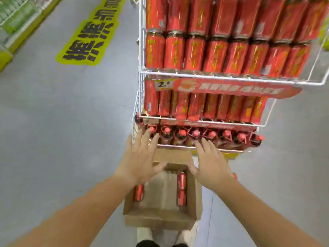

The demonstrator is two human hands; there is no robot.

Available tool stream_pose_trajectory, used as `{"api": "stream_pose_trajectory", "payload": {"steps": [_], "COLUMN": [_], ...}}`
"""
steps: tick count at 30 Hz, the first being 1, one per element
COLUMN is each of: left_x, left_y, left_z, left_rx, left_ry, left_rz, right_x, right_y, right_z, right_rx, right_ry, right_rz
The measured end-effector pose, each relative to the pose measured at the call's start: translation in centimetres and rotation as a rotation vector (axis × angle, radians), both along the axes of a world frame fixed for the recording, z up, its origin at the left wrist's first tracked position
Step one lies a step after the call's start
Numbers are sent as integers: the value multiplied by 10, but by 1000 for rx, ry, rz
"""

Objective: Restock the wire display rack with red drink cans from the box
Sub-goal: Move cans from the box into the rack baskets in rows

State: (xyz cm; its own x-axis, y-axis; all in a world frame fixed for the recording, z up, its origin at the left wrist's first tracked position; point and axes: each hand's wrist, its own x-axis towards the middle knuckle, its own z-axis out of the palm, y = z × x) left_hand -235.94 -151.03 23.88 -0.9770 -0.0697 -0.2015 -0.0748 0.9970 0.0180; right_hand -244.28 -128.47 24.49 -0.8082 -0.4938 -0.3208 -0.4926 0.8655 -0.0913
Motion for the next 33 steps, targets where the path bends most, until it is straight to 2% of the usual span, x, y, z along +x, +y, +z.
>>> {"api": "stream_pose_trajectory", "payload": {"steps": [7,10,17,21,26,30,33], "left_x": [69,95,126,122,118,114,114], "left_y": [1,3,6,5,0,-3,-3], "left_z": [-177,-248,-392,-449,-517,-565,-591], "left_rx": [9,24,104,275,359,499,544], "left_ry": [-228,-356,-511,-626,-732,-740,-672], "left_rz": [49,77,181,302,464,721,922], "right_x": [44,64,101,106,111,114,115], "right_y": [10,18,24,27,30,30,28], "right_z": [-179,-255,-401,-458,-525,-566,-586], "right_rx": [29,49,57,44,62,-38,-88], "right_ry": [-147,-257,-411,-525,-652,-726,-666], "right_rz": [36,-22,-175,-294,-510,-783,-936]}}
